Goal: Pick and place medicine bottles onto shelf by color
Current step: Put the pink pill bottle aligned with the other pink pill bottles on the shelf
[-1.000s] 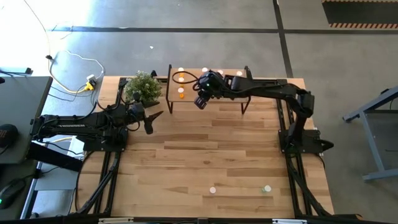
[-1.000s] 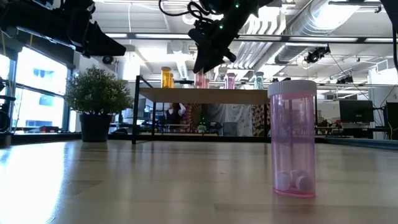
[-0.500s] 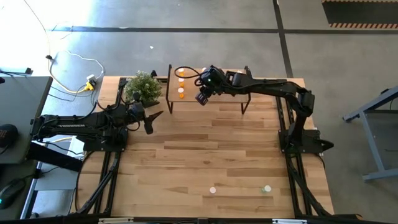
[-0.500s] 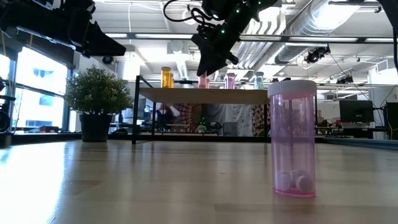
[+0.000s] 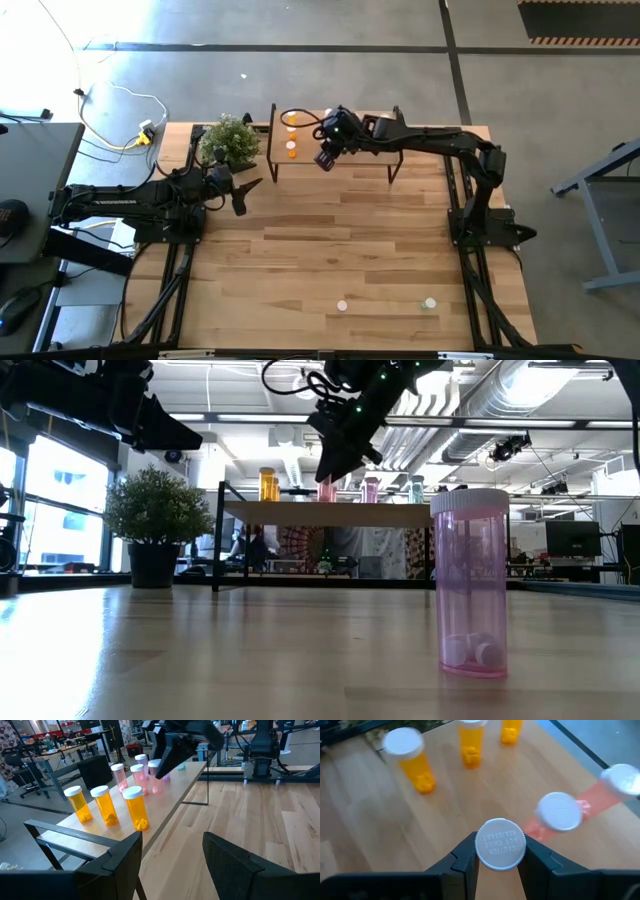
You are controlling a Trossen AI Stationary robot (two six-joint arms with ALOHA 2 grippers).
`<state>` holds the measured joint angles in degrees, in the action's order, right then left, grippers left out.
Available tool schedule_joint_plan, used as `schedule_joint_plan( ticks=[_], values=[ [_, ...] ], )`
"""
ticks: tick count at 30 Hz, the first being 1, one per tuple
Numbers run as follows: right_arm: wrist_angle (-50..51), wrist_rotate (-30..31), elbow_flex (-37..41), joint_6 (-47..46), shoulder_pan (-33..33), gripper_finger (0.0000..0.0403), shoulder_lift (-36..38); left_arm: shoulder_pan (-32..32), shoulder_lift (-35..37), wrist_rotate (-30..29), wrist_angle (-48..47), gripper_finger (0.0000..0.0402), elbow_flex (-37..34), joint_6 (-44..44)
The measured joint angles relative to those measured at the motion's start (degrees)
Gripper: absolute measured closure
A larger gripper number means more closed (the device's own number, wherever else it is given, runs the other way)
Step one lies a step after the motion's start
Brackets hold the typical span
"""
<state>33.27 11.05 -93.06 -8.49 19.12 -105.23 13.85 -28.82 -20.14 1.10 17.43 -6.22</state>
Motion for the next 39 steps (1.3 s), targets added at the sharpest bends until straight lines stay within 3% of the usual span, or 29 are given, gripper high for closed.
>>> schedule_joint_plan(
  ticks=[39],
  values=[
    [3.4, -2.4, 0.0, -7.1, 0.4, 0.03, 0.1, 0.0, 0.0, 0.0, 0.0, 0.0202, 0.0, 0.0]
  ],
)
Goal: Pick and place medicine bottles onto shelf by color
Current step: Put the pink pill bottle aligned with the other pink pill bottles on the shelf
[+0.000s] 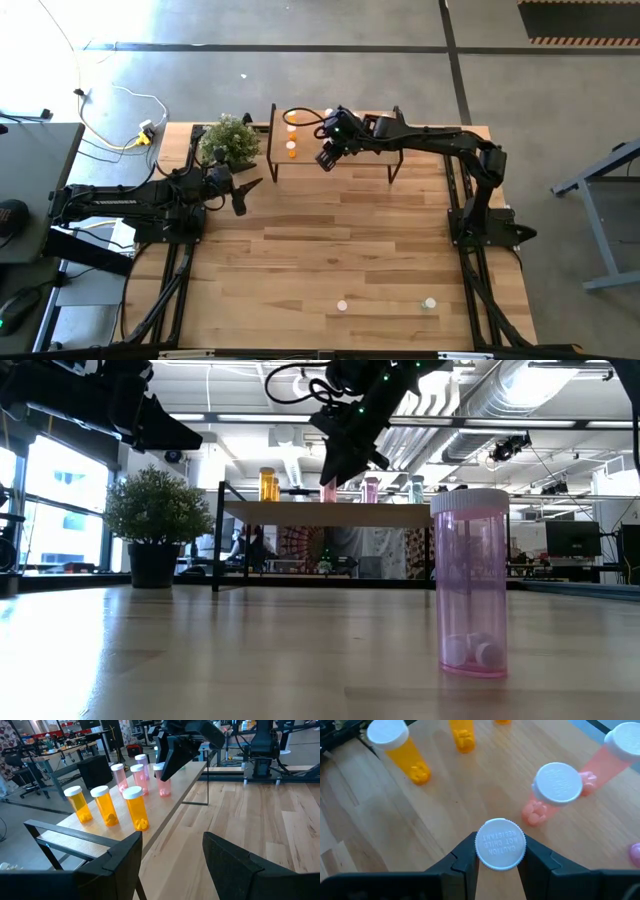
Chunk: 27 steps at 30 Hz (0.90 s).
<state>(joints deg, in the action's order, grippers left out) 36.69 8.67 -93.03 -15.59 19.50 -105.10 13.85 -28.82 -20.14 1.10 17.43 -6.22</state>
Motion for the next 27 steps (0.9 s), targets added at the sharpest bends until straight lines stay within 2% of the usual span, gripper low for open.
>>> schedule_joint_plan(
  ticks=[9, 20, 27],
  values=[
    [0.0, -0.2, 0.0, 1.0, 0.0, 0.0299, 0.0, 0.0, 0.0, 0.0, 0.0, 0.0202, 0.0, 0.0],
    [0.0, -1.4, 0.0, 1.7, 0.0, 0.0269, 0.0, 0.0, 0.0, 0.0, 0.0, 0.0202, 0.0, 0.0],
    [0.0, -1.4, 0.0, 1.7, 0.0, 0.0267, 0.0, 0.0, 0.0, 0.0, 0.0, 0.0202, 0.0, 0.0]
  ],
)
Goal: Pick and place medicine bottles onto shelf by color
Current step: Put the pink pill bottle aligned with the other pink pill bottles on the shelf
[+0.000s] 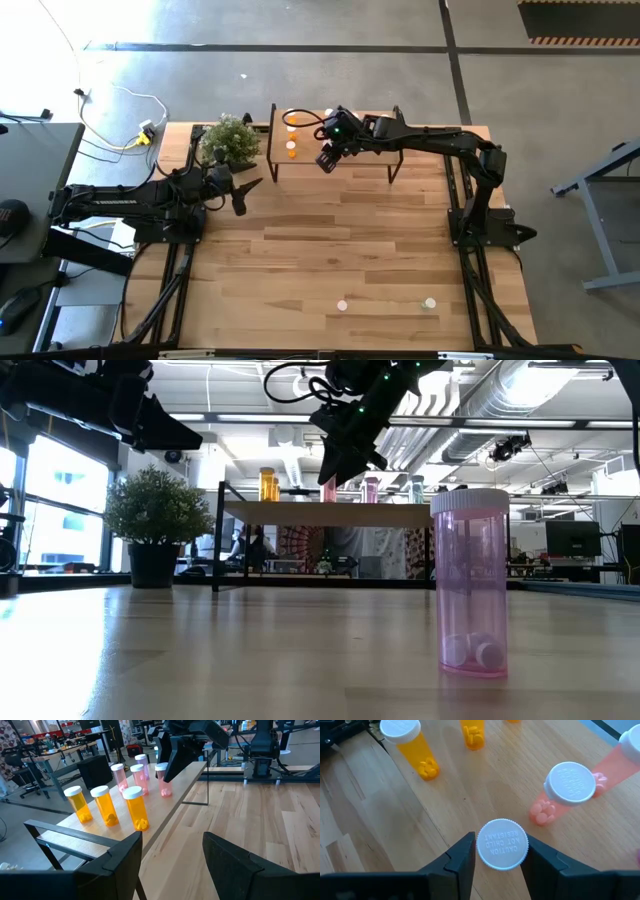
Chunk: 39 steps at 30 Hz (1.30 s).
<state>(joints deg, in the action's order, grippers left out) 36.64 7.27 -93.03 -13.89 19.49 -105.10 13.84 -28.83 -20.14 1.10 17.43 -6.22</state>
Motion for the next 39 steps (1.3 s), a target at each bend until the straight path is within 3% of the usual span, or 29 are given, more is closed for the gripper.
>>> schedule_joint_plan(
  ticks=[22, 32, 39],
  values=[
    [-0.9, -0.4, 0.0, -0.1, 0.0, 0.0267, 0.0, 0.0, 0.0, 0.0, 0.0, 0.0202, 0.0, 0.0],
    [-1.4, 1.4, 0.0, -0.5, 0.0, 0.0228, 0.0, 0.0, 0.0, 0.0, 0.0, 0.0202, 0.0, 0.0],
    [-1.4, 2.3, 0.0, -0.6, 0.0, 0.0224, 0.8, 0.0, 0.0, 0.0, 0.0, 0.0202, 0.0, 0.0]
  ],
)
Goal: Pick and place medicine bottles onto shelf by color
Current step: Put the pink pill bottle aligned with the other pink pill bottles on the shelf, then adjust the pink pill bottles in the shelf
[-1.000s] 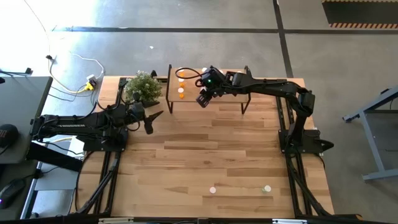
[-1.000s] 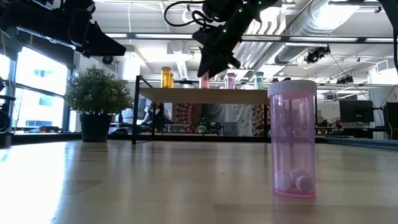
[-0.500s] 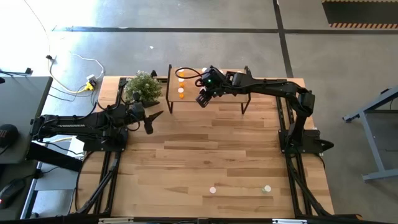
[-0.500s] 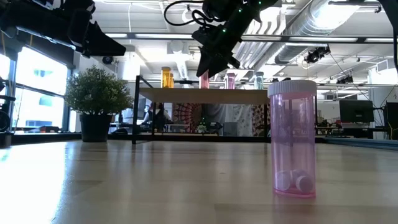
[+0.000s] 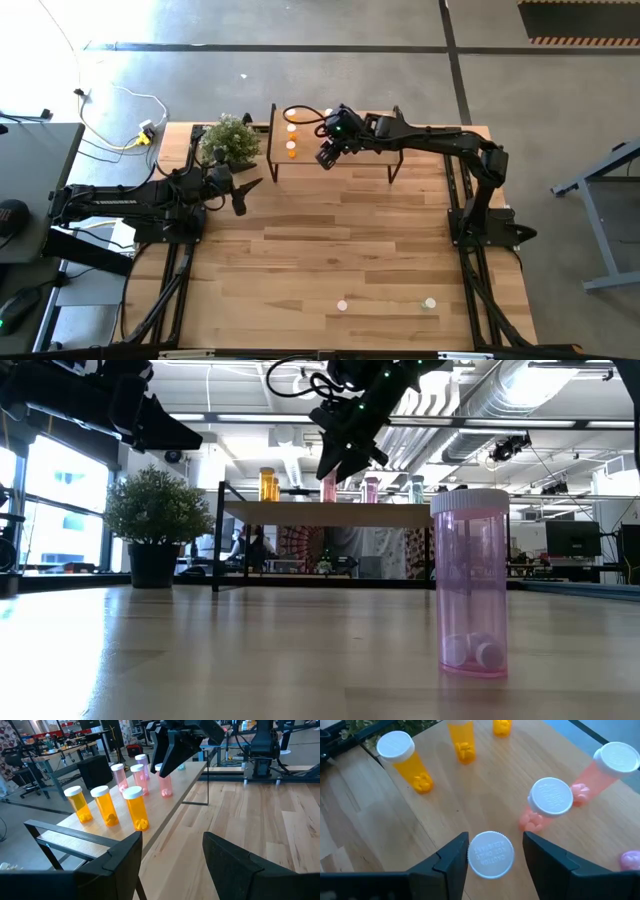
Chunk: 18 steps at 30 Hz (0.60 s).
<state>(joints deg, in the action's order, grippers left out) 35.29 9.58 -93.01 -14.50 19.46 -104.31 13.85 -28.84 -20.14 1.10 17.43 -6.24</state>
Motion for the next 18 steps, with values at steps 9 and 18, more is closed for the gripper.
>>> schedule_joint_plan(
  ticks=[9, 18],
  values=[
    [-1.2, -1.2, 0.0, 0.0, 0.0, 0.0224, 0.0, 0.0, 0.0, 0.0, 0.0, 0.0202, 0.0, 0.0],
    [-1.6, -1.6, 0.0, -1.8, 0.0, 0.0224, 0.0, 0.0, 0.0, 0.0, 0.0, 0.0202, 0.0, 0.0]
  ],
)
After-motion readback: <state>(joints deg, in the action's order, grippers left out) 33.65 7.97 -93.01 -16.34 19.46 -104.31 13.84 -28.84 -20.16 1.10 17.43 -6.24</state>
